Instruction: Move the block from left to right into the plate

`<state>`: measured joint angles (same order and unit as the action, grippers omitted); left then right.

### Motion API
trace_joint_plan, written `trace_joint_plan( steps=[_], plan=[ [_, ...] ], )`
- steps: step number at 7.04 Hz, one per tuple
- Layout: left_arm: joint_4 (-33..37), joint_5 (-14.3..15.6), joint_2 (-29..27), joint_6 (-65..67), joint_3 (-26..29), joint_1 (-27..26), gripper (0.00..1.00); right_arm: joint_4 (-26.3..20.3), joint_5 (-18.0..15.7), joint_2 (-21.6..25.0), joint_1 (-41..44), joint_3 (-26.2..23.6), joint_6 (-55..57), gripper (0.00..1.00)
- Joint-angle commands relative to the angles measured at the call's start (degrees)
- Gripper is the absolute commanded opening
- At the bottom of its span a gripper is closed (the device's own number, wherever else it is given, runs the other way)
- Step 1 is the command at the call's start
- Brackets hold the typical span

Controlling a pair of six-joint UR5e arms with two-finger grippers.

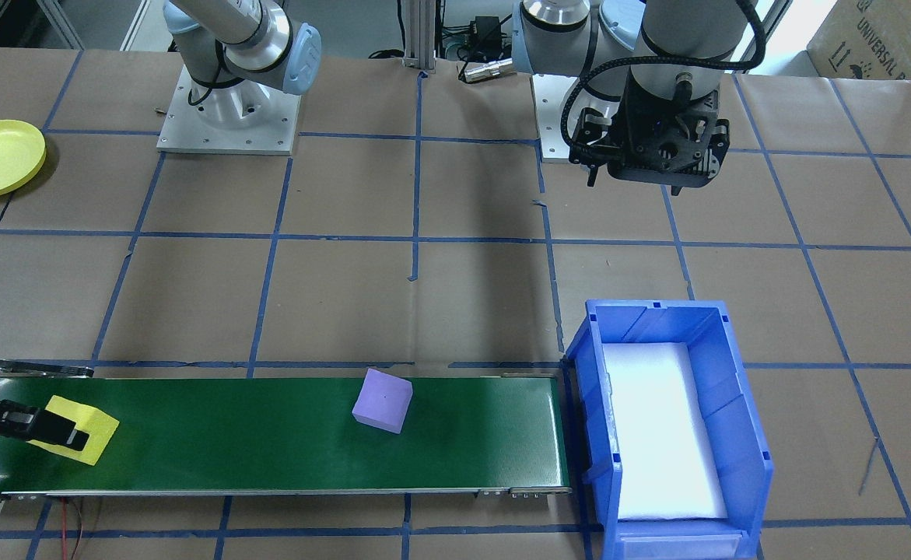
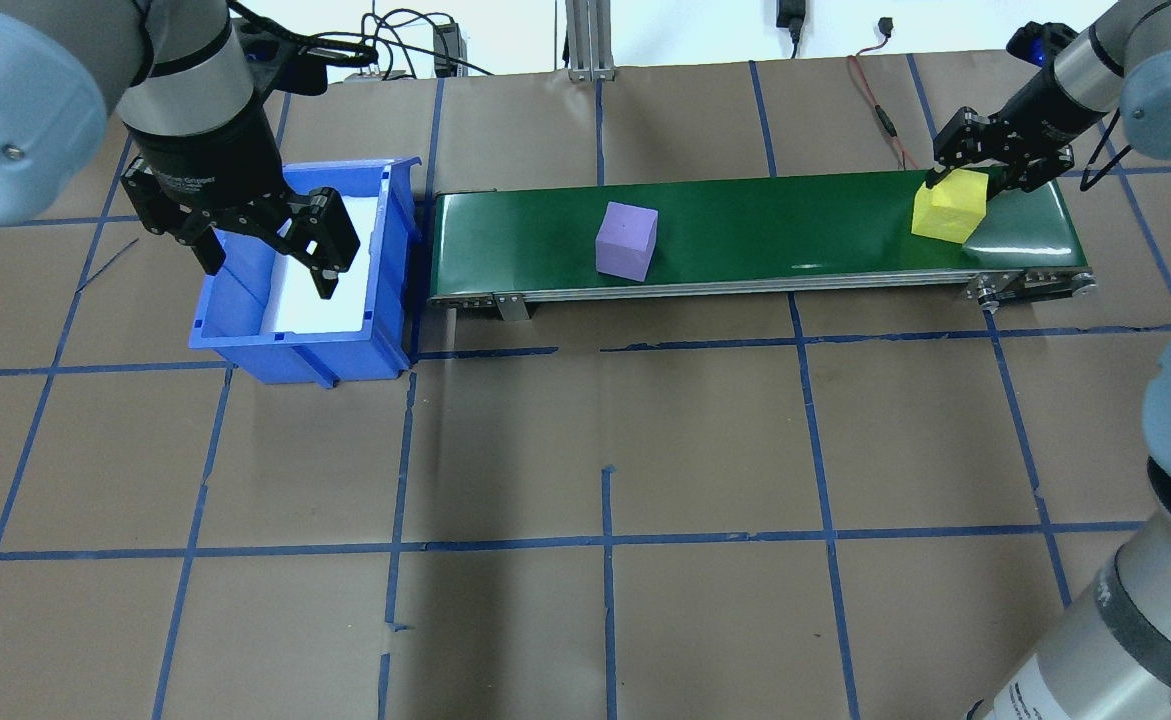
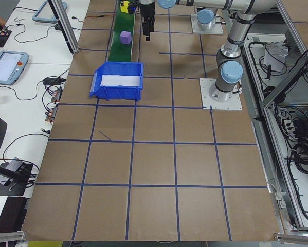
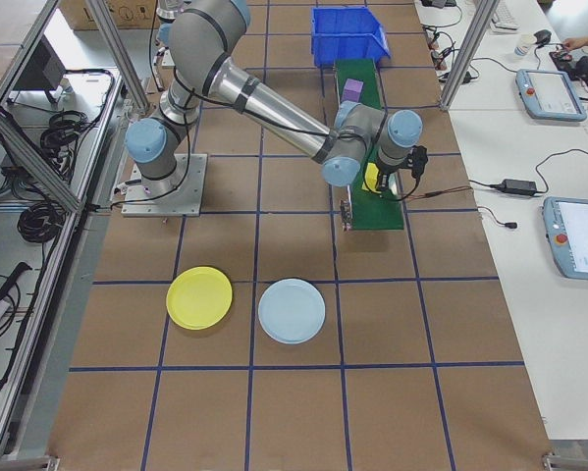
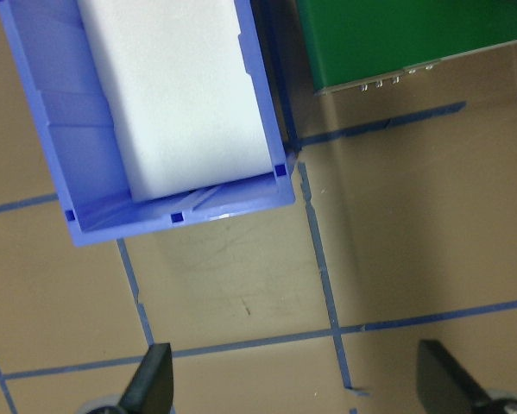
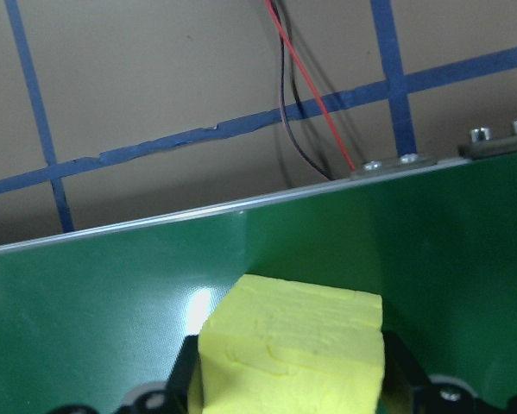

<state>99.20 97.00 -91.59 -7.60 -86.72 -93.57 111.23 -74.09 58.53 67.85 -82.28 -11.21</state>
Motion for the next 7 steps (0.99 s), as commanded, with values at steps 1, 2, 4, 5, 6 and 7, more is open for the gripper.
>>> trace_joint_plan(
  steps=[1, 2, 4, 5, 6, 7],
  plan=[
    [-0.23, -8.09, -0.08, 0.74, -0.81, 1.45, 1.00, 1.36, -4.27, -0.09, -0.26, -0.33, -4.22, 0.38],
    [-4.33, -7.80, 0.01, 0.49, -2.03, 1.55, 1.00, 1.01, -9.26, 0.35, -0.87, -0.08, -5.74, 0.30],
    [-10.84, -0.81, 0.45, 0.48, -5.72, 1.46, 0.98, 0.48, -10.10, 2.80, -1.49, 0.01, -6.88, 0.27],
    [-11.22, -0.76, 0.53, 0.66, -6.08, 1.46, 1.00, -1.96, -10.19, 5.51, -2.80, -0.25, -8.37, 0.27],
    [-11.40, -0.85, 0.53, 0.84, -6.00, 1.46, 1.00, -3.72, -10.89, 7.72, -6.47, -0.25, -11.08, 0.27],
    [-11.48, -0.85, 0.53, 0.66, -5.91, 1.55, 1.00, -7.04, -10.90, 9.91, -12.33, -0.86, -15.81, 0.27]
  ],
)
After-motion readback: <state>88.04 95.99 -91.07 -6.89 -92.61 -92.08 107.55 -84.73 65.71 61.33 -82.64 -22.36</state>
